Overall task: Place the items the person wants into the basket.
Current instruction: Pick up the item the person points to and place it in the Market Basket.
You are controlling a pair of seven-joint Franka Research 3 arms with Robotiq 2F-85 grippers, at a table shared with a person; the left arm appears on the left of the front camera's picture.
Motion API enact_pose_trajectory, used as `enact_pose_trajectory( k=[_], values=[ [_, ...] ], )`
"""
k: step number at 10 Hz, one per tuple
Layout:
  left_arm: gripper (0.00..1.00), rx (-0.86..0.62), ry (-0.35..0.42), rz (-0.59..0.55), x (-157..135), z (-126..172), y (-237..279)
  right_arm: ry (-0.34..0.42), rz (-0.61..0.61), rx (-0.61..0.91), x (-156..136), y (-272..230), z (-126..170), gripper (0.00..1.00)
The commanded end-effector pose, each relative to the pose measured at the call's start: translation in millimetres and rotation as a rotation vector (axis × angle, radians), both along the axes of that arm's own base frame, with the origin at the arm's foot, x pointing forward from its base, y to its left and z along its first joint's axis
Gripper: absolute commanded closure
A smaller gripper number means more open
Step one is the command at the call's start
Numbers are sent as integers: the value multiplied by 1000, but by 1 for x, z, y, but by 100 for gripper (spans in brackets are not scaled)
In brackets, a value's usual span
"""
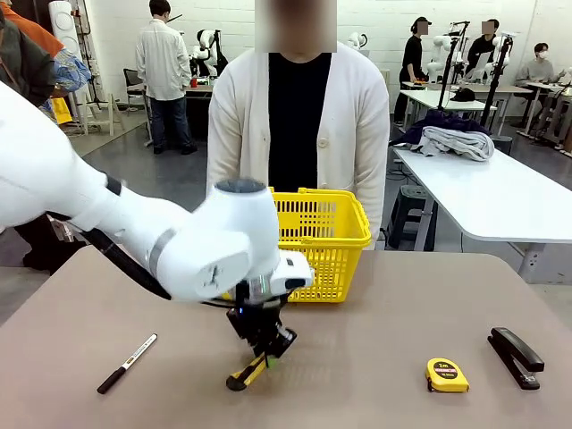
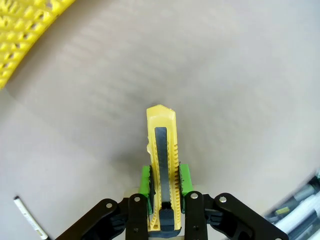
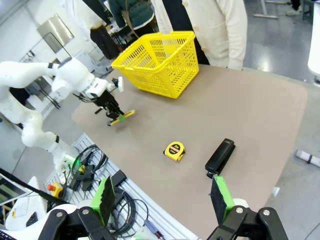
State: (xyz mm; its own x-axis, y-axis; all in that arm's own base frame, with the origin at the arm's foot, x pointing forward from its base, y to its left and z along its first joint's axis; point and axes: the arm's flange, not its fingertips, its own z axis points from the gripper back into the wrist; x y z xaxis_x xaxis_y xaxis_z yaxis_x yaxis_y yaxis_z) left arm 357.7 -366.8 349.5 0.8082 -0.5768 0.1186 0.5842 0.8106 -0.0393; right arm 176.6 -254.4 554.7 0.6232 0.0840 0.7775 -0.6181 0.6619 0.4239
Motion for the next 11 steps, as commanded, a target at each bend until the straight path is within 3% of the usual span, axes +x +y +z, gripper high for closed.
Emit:
enact_pose_trajectory(
  k=[1, 3, 5, 8, 11],
  values=[
    [100, -65, 28, -119, -8, 102, 24, -19, 5, 13, 1, 0, 1, 0],
    [100, -47, -22, -161, -18, 168, 27, -19, 5, 13, 1, 0, 1, 0],
    [100, -7, -36, -187, -26, 205, 25, -19, 5, 13, 1, 0, 1, 0],
    [100, 15, -32, -194, -28, 228, 27, -19, 5, 13, 1, 0, 1, 0],
    [100, -4, -33, -184, -33, 227, 27, -19, 5, 13, 1, 0, 1, 0]
  ],
)
